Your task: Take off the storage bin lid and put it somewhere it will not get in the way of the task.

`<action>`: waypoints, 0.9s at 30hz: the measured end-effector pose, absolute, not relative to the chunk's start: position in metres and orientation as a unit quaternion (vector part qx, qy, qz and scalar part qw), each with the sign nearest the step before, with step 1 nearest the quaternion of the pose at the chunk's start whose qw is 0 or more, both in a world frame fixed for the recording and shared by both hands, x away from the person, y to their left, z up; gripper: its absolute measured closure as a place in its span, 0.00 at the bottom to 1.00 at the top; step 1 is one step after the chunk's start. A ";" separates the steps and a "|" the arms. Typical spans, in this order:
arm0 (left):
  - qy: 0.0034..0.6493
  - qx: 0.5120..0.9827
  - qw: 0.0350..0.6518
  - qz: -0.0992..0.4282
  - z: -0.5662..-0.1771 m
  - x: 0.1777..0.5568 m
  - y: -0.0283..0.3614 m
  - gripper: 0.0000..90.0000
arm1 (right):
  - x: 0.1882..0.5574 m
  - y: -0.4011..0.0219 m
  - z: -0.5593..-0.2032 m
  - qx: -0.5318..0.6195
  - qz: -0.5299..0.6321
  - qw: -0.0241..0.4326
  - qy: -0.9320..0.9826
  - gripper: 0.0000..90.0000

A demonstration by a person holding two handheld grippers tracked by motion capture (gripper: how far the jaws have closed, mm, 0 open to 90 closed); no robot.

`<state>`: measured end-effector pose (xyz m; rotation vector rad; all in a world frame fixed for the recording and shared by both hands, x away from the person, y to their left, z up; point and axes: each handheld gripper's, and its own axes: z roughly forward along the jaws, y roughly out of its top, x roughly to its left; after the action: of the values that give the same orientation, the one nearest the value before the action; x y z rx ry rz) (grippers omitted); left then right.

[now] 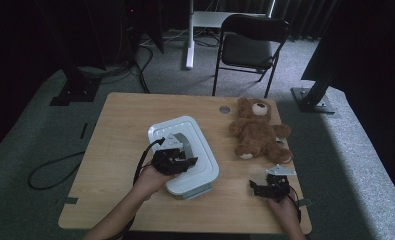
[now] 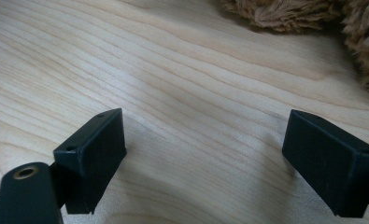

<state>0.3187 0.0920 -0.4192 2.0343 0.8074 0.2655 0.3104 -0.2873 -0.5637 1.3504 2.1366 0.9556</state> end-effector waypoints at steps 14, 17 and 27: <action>0.301 0.820 0.470 0.126 -0.391 0.301 0.105 0.74 | 0.310 -0.287 -0.564 0.489 0.345 0.217 0.771 0.14; 0.301 0.820 0.468 0.133 -0.388 0.299 0.109 0.74 | 0.310 -0.287 -0.564 0.489 0.345 0.217 0.771 0.14; 0.312 0.819 0.458 0.151 -0.384 0.292 0.134 0.74 | 0.310 -0.287 -0.564 0.489 0.345 0.217 0.771 0.14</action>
<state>0.2923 0.1336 -0.3837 2.0164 0.7681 0.3710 0.3103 -0.2872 -0.5637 1.3544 2.1359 0.9564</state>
